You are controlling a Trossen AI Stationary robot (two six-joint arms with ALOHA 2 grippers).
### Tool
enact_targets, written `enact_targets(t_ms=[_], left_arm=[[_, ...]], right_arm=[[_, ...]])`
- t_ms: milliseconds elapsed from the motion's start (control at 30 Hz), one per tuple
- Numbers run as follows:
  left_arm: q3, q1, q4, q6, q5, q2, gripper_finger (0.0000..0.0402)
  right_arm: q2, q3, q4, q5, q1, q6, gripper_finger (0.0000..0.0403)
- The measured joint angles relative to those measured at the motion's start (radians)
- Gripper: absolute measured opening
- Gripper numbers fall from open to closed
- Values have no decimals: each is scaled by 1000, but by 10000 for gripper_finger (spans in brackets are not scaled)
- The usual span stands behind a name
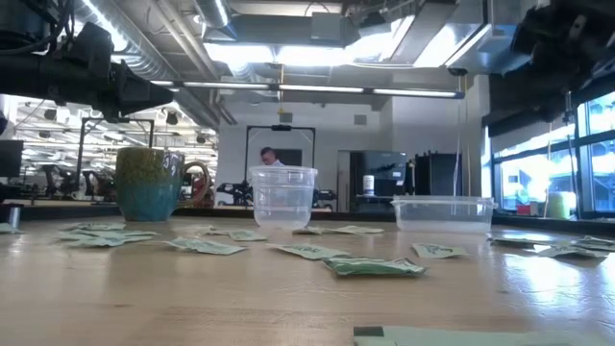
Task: Pick and place items into bin
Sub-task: Put the green stevia packet into the right transparent bin
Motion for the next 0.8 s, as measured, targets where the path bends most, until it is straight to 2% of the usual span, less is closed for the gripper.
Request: enact_targets(t_ms=[133, 267, 400, 567, 800], left_arm=[[0, 0, 0, 0, 0, 0, 59], [0, 0, 0, 0, 0, 0, 59], [0, 0, 0, 0, 0, 0, 59], [0, 0, 0, 0, 0, 0, 59], [0, 0, 0, 0, 0, 0, 59]], right_arm=[[139, 115, -225, -2, 0, 133, 32], [231, 188, -334, -15, 0, 266, 31], [300, 197, -361, -19, 0, 347, 31], [377, 197, -362, -29, 0, 304, 31], [407, 197, -328, -40, 0, 299, 38]])
